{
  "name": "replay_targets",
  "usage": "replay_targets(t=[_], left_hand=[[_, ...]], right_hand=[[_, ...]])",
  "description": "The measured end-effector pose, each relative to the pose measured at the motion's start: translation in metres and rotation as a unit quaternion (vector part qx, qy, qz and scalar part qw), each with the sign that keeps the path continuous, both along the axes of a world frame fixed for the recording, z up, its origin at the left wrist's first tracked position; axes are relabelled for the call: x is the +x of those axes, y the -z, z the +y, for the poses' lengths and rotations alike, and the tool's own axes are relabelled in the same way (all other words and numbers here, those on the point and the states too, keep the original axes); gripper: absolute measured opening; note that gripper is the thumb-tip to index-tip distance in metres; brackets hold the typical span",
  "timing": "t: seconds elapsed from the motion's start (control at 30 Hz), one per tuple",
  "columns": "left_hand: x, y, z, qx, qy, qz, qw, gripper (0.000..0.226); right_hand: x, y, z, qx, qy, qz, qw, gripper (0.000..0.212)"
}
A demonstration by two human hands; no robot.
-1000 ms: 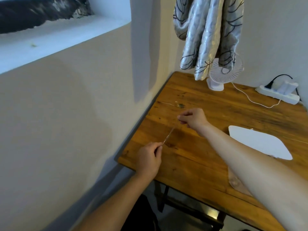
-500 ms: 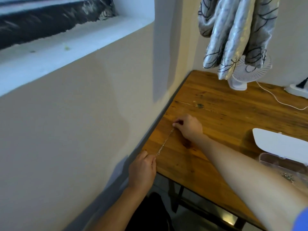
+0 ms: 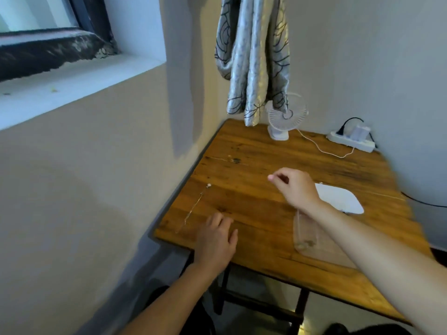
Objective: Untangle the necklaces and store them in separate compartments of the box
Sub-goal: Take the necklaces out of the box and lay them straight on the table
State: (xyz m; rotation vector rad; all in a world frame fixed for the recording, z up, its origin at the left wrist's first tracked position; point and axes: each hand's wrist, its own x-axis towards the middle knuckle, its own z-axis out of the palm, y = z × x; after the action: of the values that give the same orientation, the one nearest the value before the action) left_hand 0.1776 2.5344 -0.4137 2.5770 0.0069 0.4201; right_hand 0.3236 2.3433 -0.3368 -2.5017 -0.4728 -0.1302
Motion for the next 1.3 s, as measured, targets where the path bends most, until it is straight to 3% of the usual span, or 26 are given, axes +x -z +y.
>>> replay_targets(t=[0.17,0.3,0.43,0.57,0.83,1.03,1.3], left_hand=[[0.007,0.018,-0.053,0.047,0.022,0.047,0.998,0.037],[0.006,0.034,-0.063,0.110,-0.008,0.052,0.993,0.041],[0.008,0.036,-0.061,0.123,-0.010,0.043,0.991,0.039],[0.008,0.037,-0.062,0.129,-0.011,0.043,0.991,0.037],[0.007,0.036,-0.061,0.126,-0.012,0.047,0.991,0.036],[0.006,0.035,-0.060,0.110,-0.005,0.047,0.993,0.036],[-0.002,0.026,-0.040,0.059,0.024,0.043,0.997,0.034]], right_hand=[[-0.054,-0.001,-0.075,-0.065,0.014,0.007,0.998,0.044],[-0.087,0.023,-0.090,-0.162,-0.070,0.070,0.982,0.043],[-0.092,0.050,-0.090,-0.274,-0.118,0.034,0.954,0.047],[-0.087,0.045,-0.091,-0.214,-0.145,0.073,0.963,0.016],[-0.071,0.028,-0.090,-0.080,-0.131,0.232,0.960,0.016],[-0.072,-0.005,-0.092,0.058,-0.103,0.243,0.963,0.010],[-0.079,-0.069,-0.052,0.239,-0.116,0.241,0.934,0.011]])
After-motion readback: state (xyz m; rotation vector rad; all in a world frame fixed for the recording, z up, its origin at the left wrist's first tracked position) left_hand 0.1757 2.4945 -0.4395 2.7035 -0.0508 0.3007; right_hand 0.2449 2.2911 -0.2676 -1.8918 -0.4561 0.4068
